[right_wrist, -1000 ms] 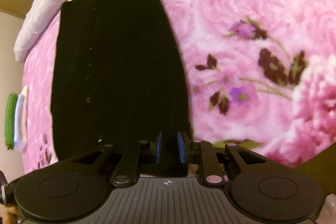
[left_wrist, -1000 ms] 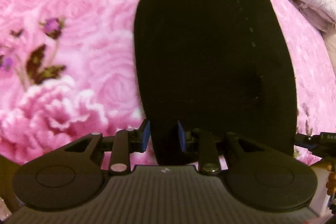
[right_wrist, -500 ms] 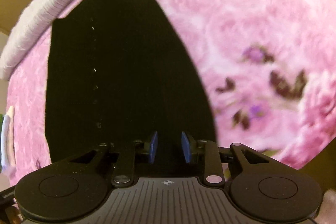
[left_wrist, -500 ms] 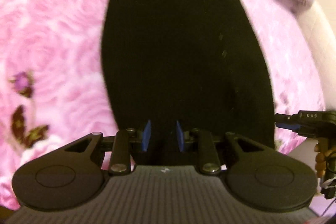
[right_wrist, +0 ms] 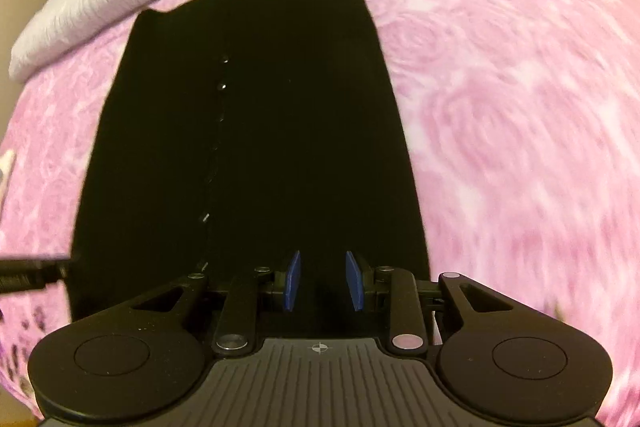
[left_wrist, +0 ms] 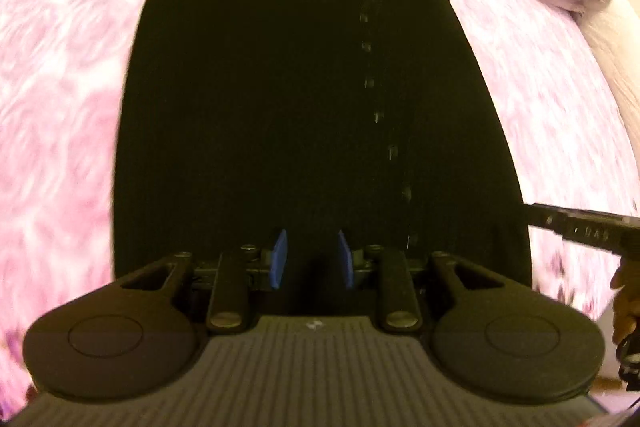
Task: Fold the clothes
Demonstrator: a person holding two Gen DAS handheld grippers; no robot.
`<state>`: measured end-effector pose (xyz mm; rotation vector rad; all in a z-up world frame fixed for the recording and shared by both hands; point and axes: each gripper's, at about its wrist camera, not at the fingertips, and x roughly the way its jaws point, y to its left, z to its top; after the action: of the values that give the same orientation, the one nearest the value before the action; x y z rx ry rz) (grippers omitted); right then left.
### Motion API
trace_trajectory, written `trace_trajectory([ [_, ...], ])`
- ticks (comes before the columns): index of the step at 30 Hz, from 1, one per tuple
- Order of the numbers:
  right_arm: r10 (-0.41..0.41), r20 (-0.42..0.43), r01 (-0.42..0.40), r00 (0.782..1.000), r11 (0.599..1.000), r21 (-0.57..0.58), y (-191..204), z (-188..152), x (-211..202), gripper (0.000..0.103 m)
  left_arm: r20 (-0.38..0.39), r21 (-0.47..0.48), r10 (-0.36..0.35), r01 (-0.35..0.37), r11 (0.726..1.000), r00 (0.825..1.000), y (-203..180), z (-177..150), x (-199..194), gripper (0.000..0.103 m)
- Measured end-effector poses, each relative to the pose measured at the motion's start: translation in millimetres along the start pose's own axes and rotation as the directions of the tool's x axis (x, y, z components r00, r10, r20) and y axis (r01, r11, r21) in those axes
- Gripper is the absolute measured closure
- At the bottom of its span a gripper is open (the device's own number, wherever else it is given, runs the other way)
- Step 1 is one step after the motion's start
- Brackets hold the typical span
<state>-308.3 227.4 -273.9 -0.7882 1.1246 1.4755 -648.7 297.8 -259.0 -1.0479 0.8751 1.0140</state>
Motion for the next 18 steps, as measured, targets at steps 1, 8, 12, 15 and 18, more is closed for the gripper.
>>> trace_trajectory([
  [1, 0.014, -0.002, -0.014, 1.000, 1.000, -0.010, -3.6, 9.2, 6.1, 0.074, 0.002, -0.004, -0.003, 0.003, 1.000, 1.000, -4.0, 7.8, 4.9, 0.080],
  [8, 0.090, 0.012, -0.090, 0.996, 0.996, -0.022, -40.1, 82.9, 39.6, 0.074, 0.064, -0.040, -0.087, 0.090, 0.995, 0.994, -23.3, 81.1, 41.2, 0.079],
  [12, 0.126, 0.033, -0.127, 0.991, 0.992, 0.005, -59.3, 129.5, 61.0, 0.074, 0.114, -0.025, -0.124, 0.128, 0.991, 0.986, -32.4, 137.1, 69.0, 0.076],
  [15, 0.146, 0.054, -0.148, 0.988, 0.989, 0.026, -63.9, 161.9, 79.3, 0.074, 0.130, 0.008, -0.158, 0.158, 0.987, 0.979, -34.4, 176.8, 93.9, 0.076],
  [18, 0.157, 0.087, -0.161, 0.984, 0.986, 0.038, -65.0, 190.1, 94.7, 0.074, 0.150, 0.006, -0.186, 0.188, 0.982, 0.971, -32.1, 219.4, 125.5, 0.076],
])
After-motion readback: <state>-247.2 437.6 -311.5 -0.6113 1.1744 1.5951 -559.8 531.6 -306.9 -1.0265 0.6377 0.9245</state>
